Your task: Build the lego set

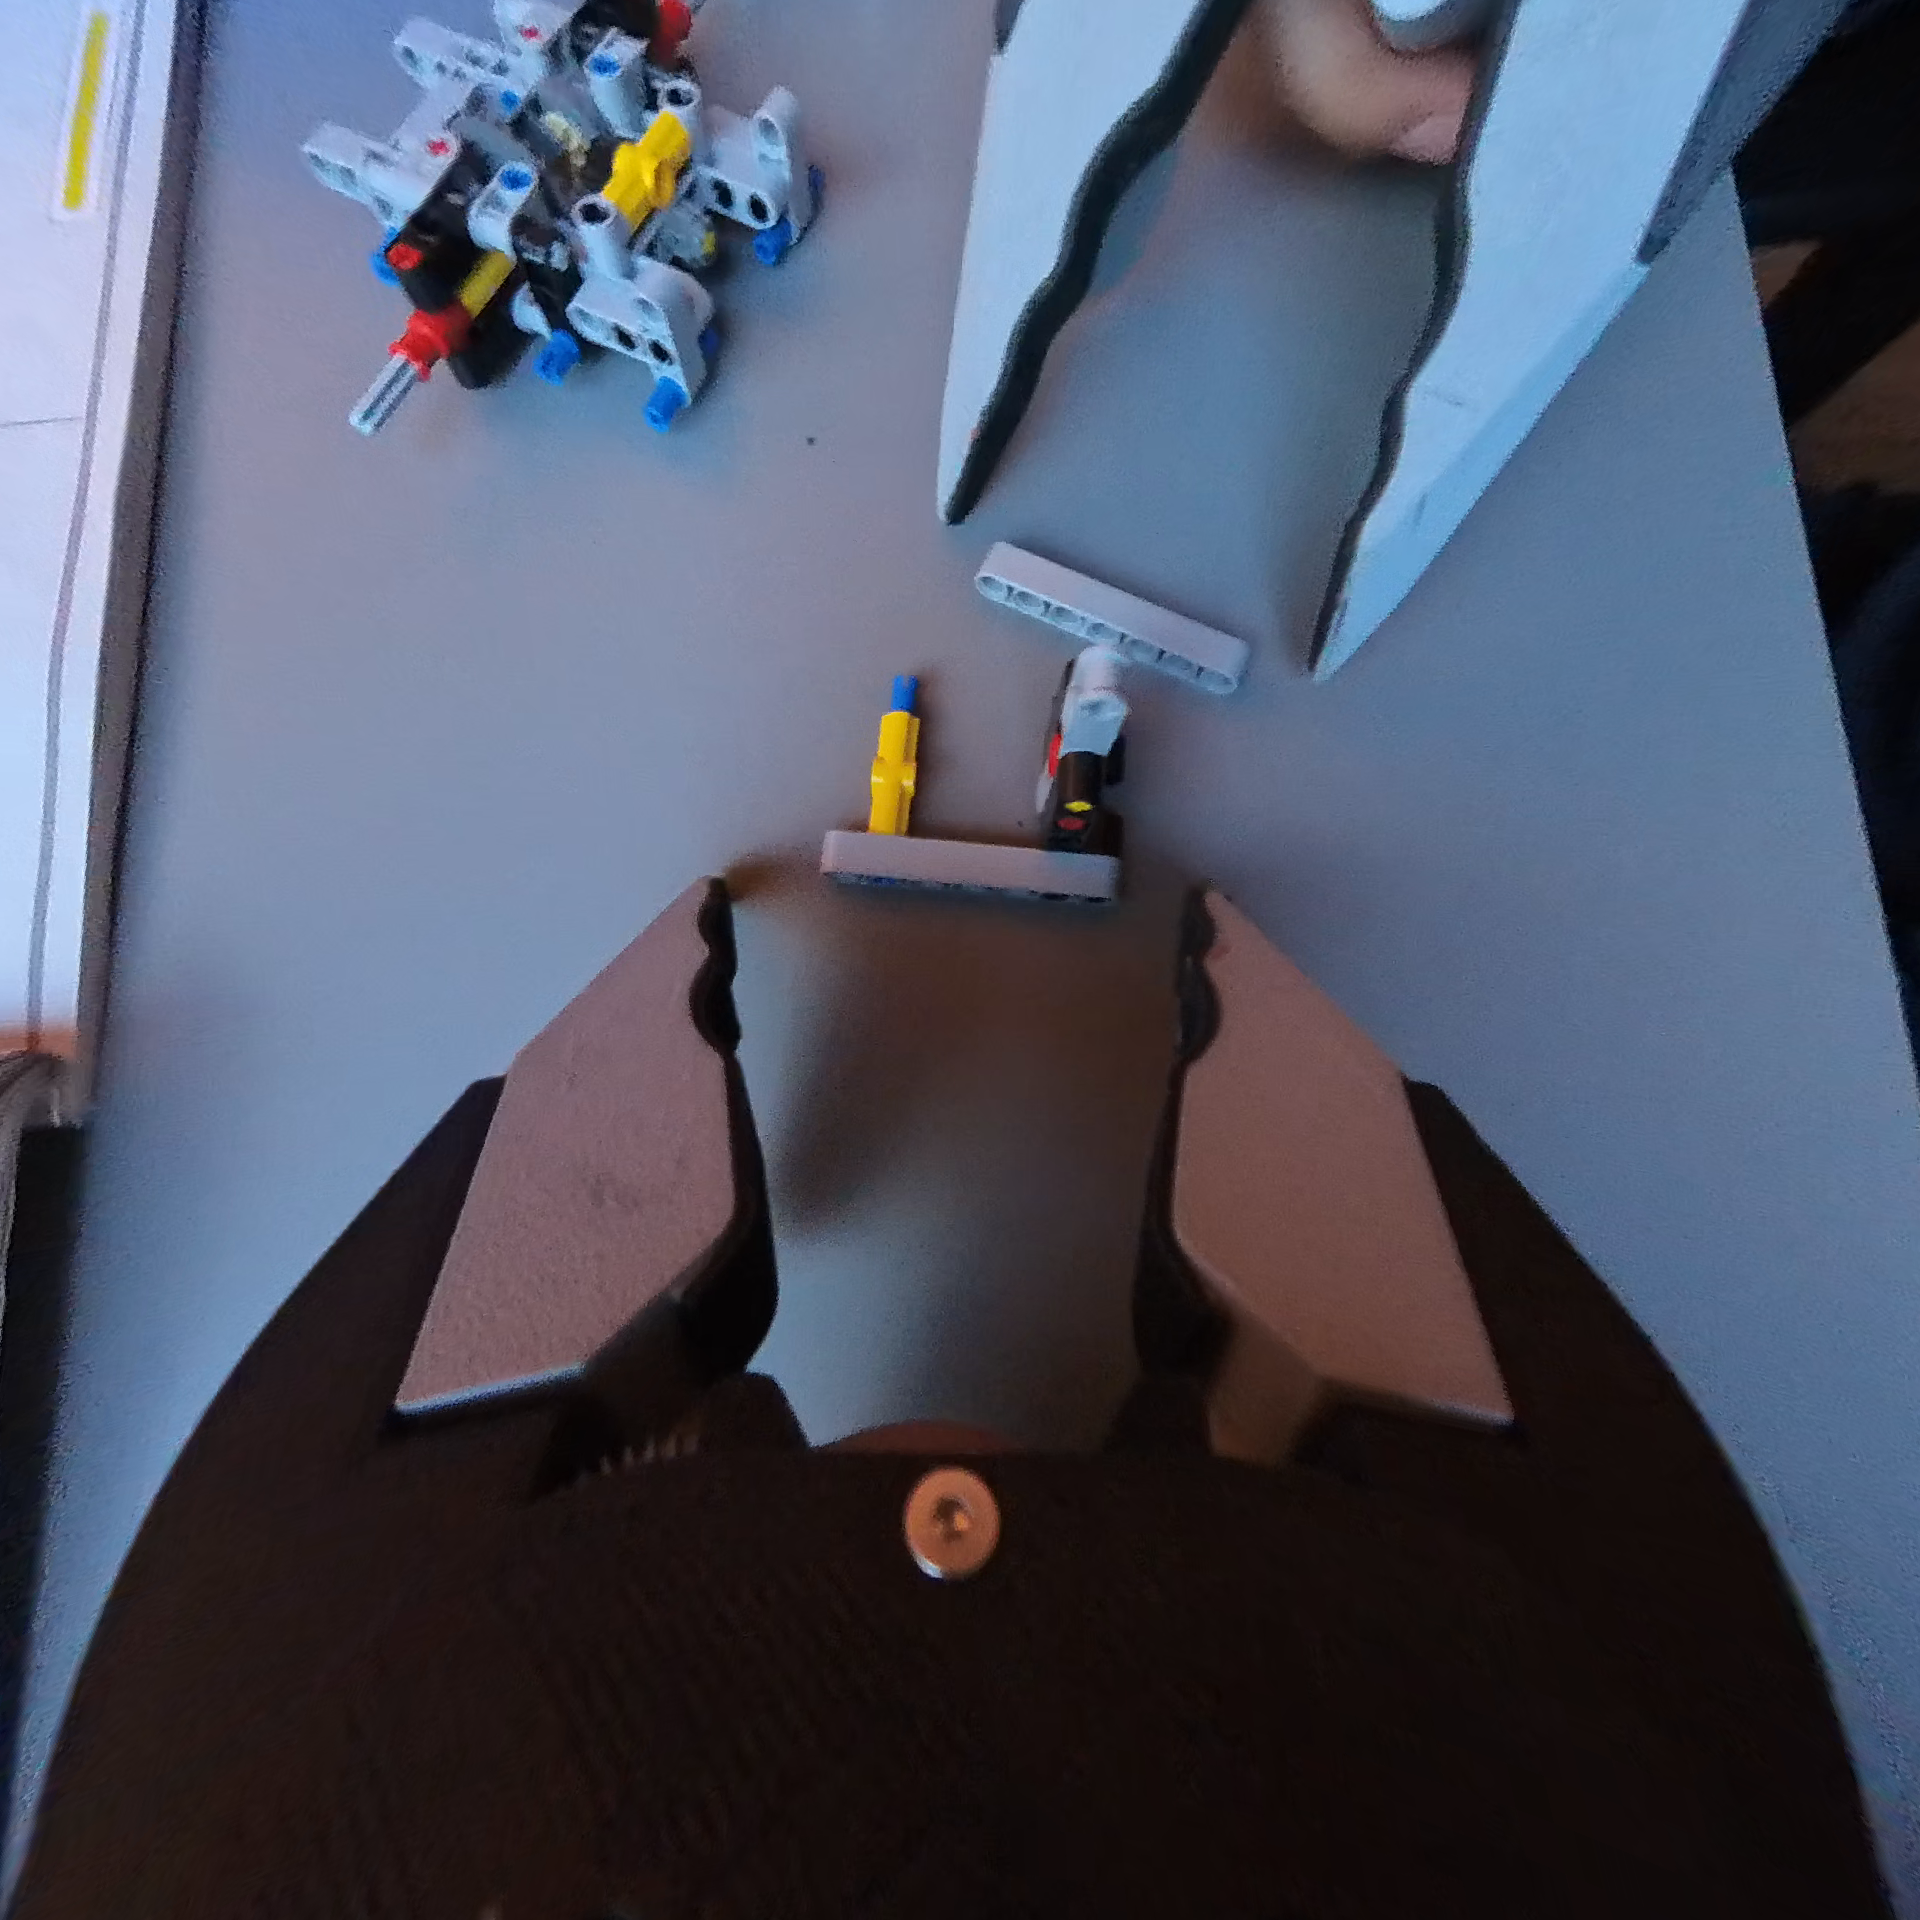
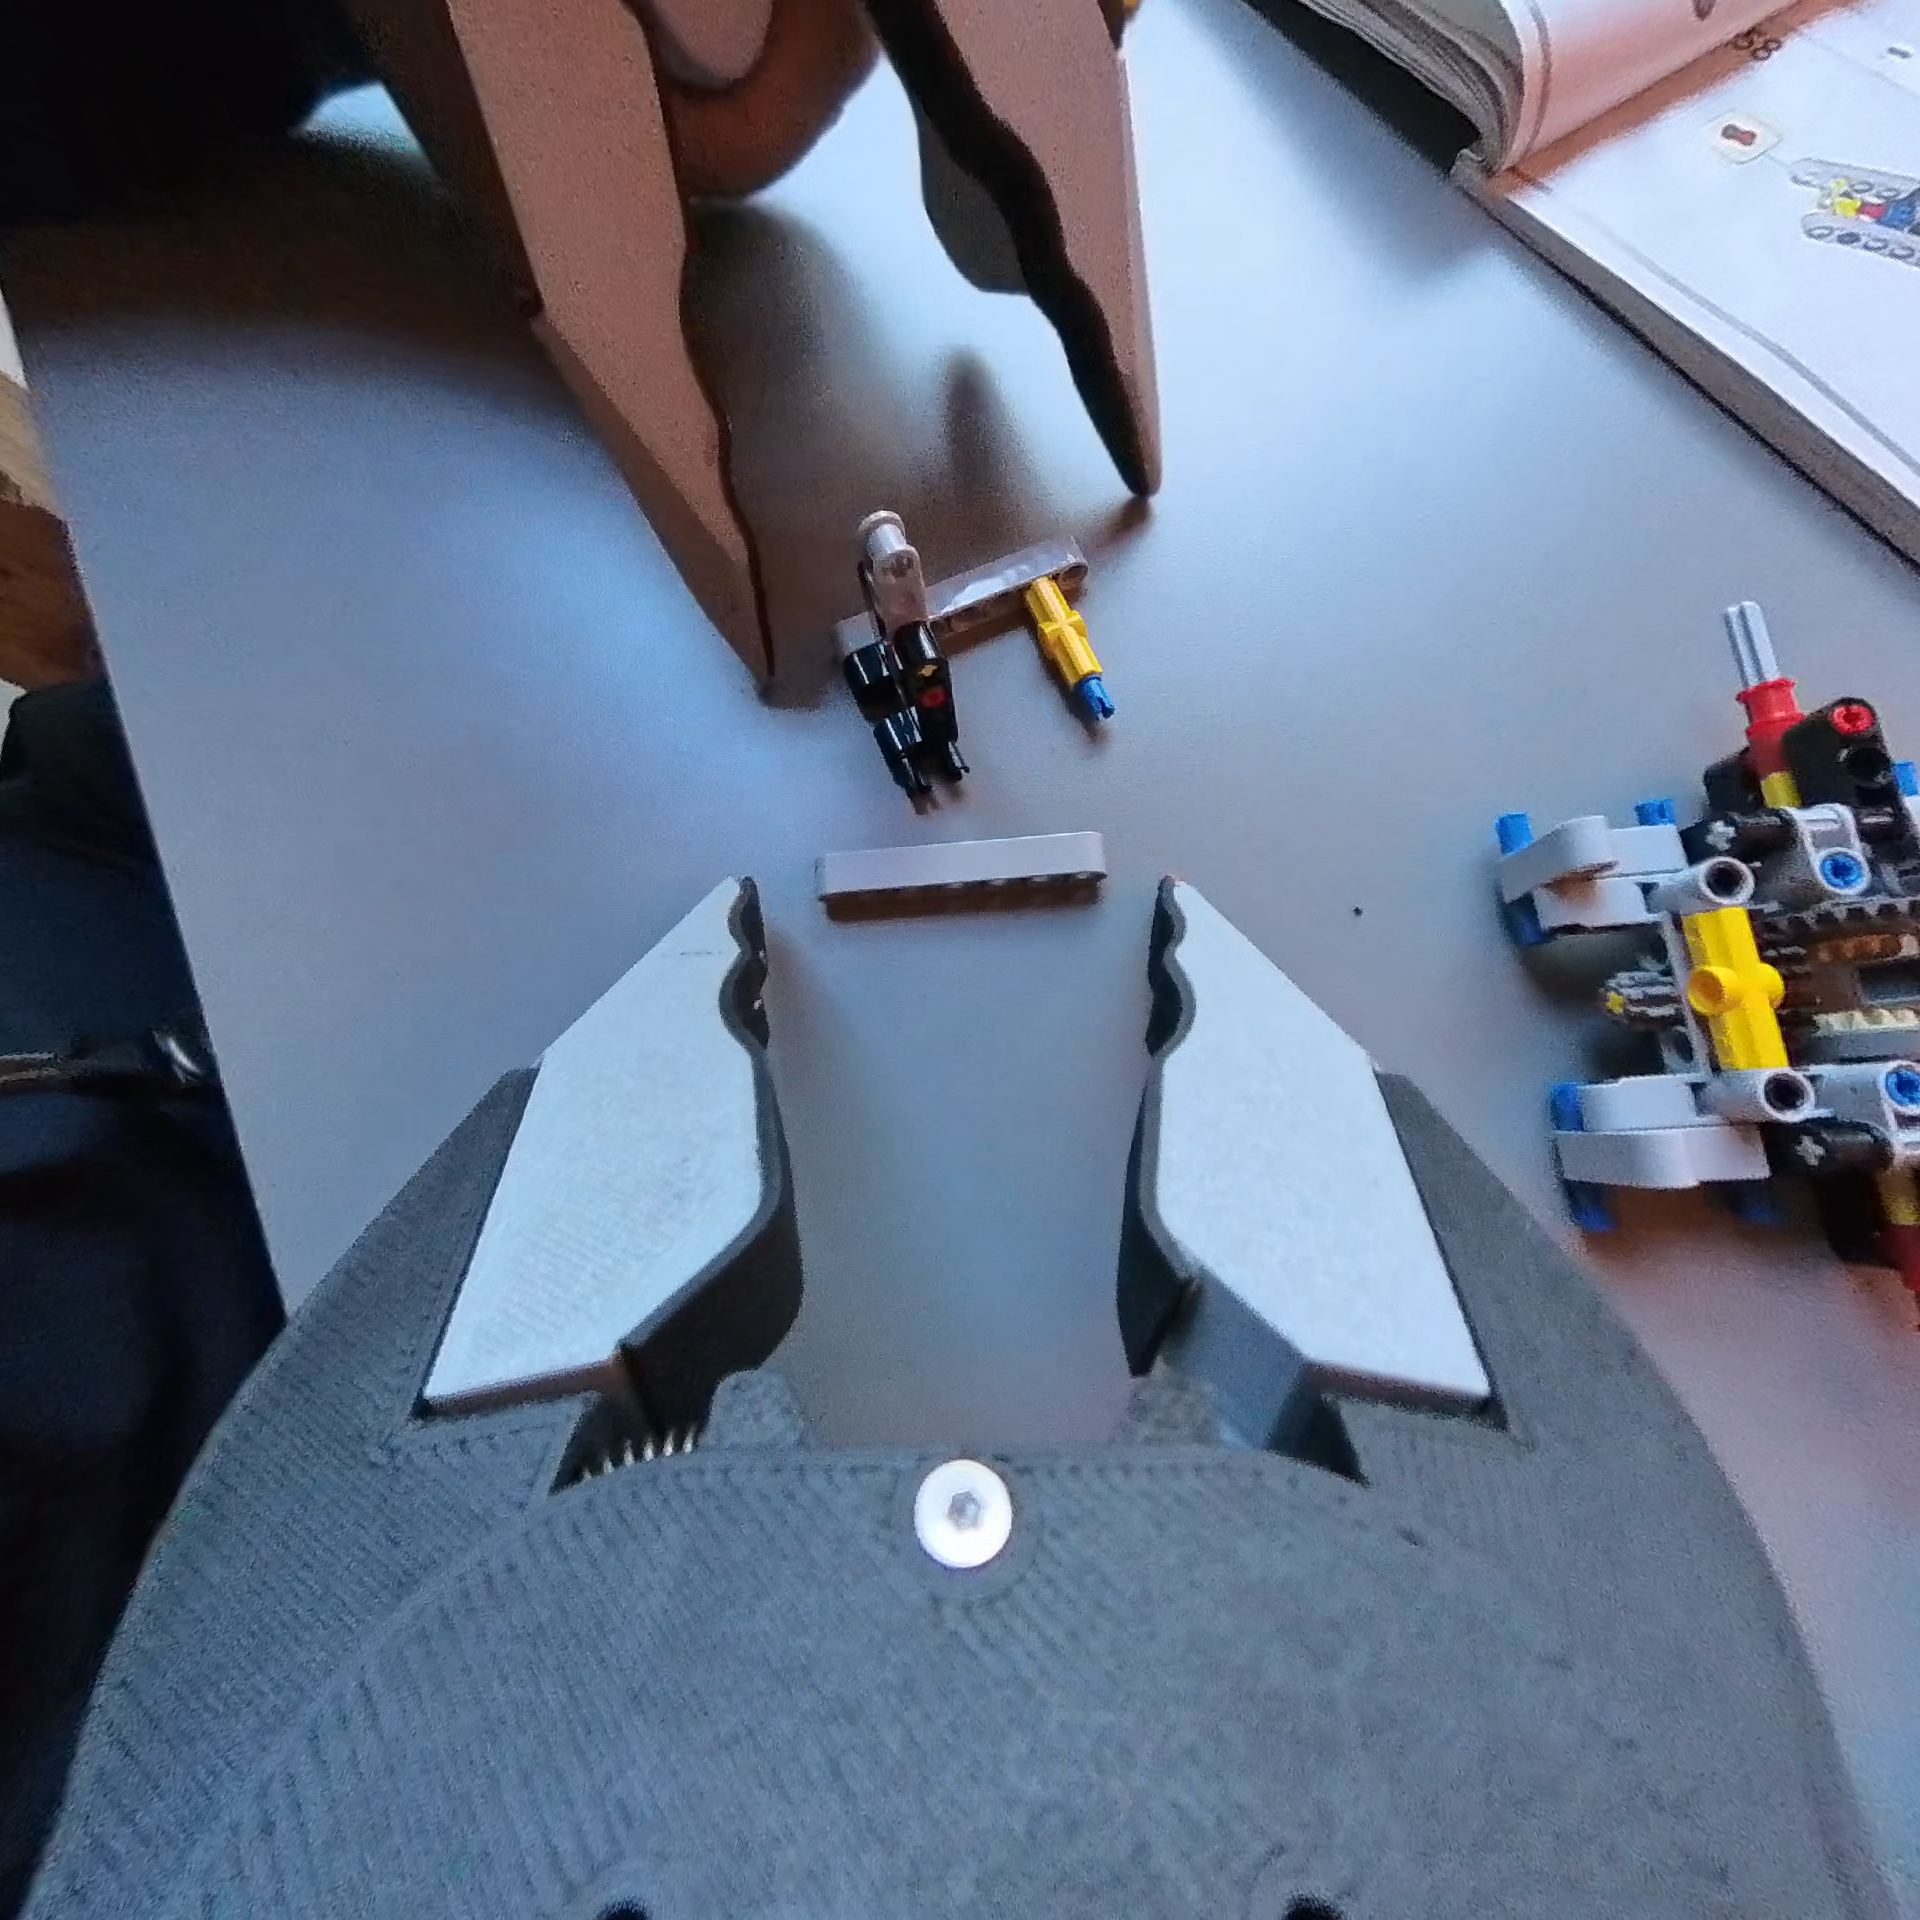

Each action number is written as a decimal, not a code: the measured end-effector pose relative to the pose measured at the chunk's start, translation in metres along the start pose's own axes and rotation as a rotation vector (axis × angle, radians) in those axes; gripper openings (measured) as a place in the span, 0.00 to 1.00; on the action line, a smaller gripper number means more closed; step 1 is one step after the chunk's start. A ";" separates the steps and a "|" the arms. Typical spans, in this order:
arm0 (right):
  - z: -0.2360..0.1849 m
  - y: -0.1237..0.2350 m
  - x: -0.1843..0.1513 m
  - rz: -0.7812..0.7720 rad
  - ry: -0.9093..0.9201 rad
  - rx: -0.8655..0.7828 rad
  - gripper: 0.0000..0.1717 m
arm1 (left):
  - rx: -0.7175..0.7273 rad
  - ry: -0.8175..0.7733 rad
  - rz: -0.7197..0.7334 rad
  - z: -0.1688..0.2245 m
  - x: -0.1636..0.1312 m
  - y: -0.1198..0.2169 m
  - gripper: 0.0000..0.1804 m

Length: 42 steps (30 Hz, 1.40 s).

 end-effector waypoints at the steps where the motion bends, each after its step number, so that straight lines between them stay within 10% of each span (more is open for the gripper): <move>1: 0.000 -0.001 0.000 0.001 -0.002 -0.011 0.42 | -0.015 -0.017 0.009 0.001 0.001 -0.001 0.45; 9: 0.000 -0.005 0.002 -0.013 0.063 -0.033 0.34 | -0.053 -0.045 0.054 0.001 0.004 -0.004 0.31; 42: 0.006 -0.003 0.006 0.007 0.328 -0.008 0.31 | 0.066 -0.246 0.126 0.021 0.012 -0.005 0.31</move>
Point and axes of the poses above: each gripper's, where its closed fingertips meet, y back along the fingers, x out of its top, z = x × y across the jaws, the point moved 7 cm from there along y, back along the fingers, and after that the axes turned 5 degrees about x, right-handed, at the moved point
